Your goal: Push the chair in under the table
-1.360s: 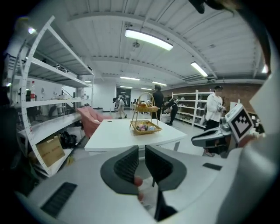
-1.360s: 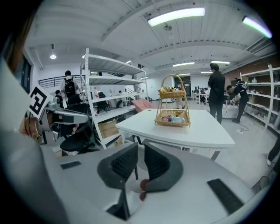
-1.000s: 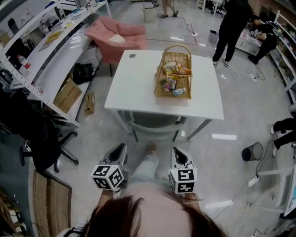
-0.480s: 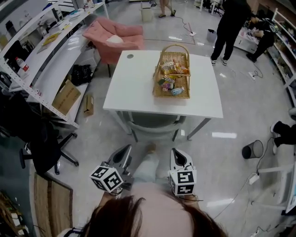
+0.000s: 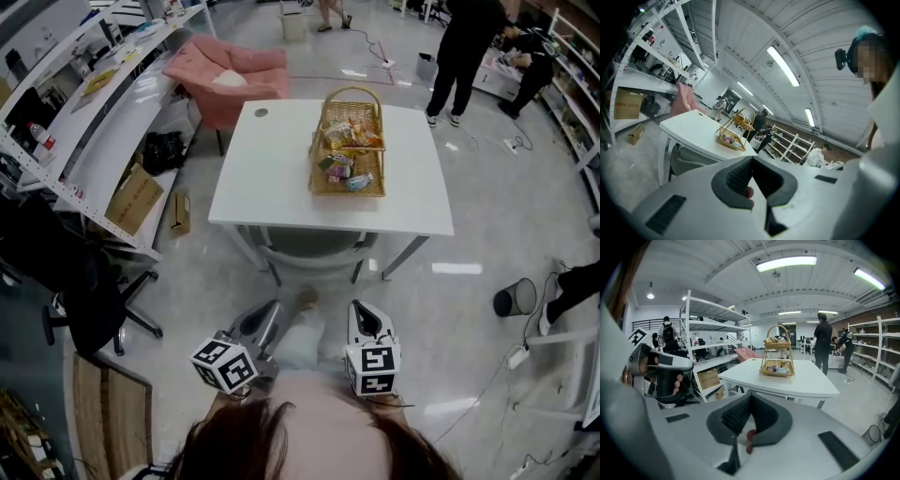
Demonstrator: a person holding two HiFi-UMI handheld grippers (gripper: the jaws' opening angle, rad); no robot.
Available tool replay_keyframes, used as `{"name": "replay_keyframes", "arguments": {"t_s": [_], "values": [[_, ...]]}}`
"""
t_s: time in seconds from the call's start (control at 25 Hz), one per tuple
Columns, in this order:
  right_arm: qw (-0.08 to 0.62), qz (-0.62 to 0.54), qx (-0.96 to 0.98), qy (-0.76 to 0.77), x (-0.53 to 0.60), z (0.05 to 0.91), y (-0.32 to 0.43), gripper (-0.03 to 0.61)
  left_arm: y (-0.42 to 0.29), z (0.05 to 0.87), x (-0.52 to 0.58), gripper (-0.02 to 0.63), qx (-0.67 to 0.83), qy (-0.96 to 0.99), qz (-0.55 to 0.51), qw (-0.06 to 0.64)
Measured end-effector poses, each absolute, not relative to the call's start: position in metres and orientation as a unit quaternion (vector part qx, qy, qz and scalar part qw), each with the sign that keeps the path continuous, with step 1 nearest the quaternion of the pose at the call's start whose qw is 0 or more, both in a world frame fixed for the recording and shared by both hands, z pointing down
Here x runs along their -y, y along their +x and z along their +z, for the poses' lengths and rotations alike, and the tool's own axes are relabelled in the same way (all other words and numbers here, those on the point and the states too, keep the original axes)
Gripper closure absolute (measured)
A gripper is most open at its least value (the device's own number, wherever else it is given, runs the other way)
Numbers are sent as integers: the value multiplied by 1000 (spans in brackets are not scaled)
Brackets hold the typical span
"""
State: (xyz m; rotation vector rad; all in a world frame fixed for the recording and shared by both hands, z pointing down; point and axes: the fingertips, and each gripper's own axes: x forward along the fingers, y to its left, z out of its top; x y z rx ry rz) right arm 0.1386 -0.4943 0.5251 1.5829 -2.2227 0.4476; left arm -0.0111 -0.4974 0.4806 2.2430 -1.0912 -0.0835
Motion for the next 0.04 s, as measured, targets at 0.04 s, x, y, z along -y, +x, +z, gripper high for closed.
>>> {"name": "replay_keyframes", "arguments": {"t_s": [0.04], "values": [[190, 156, 789, 563, 494, 526, 140, 557, -9, 481, 496, 604, 412, 853, -30, 319]]}}
